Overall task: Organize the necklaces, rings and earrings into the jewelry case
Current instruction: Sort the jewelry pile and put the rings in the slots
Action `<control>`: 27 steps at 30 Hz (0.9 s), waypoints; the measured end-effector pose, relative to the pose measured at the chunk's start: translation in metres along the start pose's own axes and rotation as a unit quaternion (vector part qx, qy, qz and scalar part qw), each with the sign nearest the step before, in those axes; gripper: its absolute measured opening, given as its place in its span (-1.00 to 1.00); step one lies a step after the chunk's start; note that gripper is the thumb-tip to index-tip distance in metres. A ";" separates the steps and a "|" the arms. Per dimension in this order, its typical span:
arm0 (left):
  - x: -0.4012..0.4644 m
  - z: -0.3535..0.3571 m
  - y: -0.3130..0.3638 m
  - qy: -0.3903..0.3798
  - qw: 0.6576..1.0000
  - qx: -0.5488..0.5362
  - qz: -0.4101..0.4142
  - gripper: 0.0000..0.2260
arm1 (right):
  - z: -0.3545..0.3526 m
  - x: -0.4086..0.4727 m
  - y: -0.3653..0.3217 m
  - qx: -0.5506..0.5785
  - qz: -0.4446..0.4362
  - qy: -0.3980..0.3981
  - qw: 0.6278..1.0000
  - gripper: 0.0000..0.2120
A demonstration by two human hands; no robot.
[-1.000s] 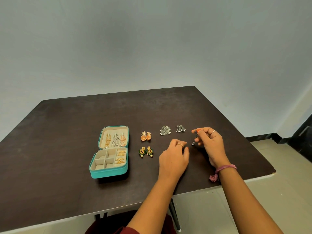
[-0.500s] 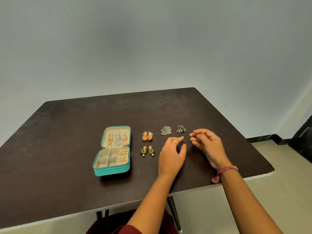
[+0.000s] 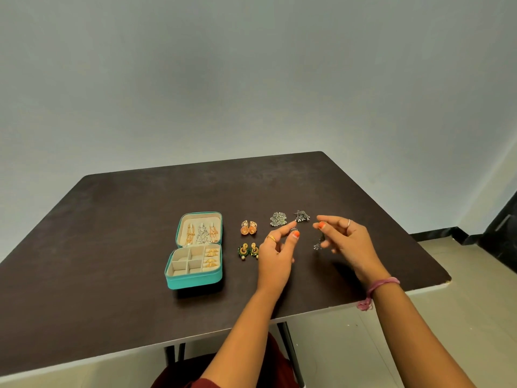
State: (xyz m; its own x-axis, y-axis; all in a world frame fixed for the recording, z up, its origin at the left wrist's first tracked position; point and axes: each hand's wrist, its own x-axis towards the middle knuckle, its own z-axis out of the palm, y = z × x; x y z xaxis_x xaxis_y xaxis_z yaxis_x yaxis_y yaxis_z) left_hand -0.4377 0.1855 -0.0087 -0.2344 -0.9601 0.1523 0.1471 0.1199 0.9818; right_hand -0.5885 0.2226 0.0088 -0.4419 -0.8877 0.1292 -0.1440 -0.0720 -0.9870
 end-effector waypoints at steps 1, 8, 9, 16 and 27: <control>-0.002 -0.001 0.003 -0.002 1.000 -0.008 0.000 -0.83 | -0.002 0.000 -0.005 -0.049 -0.028 -0.004 0.998 -0.84; -0.008 -0.007 0.039 -0.034 0.999 -0.037 0.020 -0.84 | -0.010 -0.006 -0.040 -0.230 -0.126 -0.037 0.964 -0.85; -0.008 -0.008 0.043 -0.040 0.998 -0.038 0.023 -0.84 | -0.010 -0.006 -0.043 -0.218 -0.124 -0.037 0.967 -0.85; -0.010 -0.013 0.063 -0.046 0.997 -0.054 0.026 -0.81 | 0.005 -0.013 -0.056 -0.014 -0.067 -0.046 0.997 -0.80; -0.005 -0.025 0.076 -0.101 0.993 -0.062 0.010 -0.61 | 0.017 -0.022 -0.077 0.082 0.000 -0.040 0.996 -0.75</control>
State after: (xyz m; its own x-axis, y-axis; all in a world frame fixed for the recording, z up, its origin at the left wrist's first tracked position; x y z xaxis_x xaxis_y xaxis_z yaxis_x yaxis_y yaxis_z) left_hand -0.4009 0.1934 0.0625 -0.4161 -0.8864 0.2028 0.2676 0.0938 0.9590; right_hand -0.5521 0.2401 0.0797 -0.3682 -0.9210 0.1268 0.0050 -0.1383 -0.9904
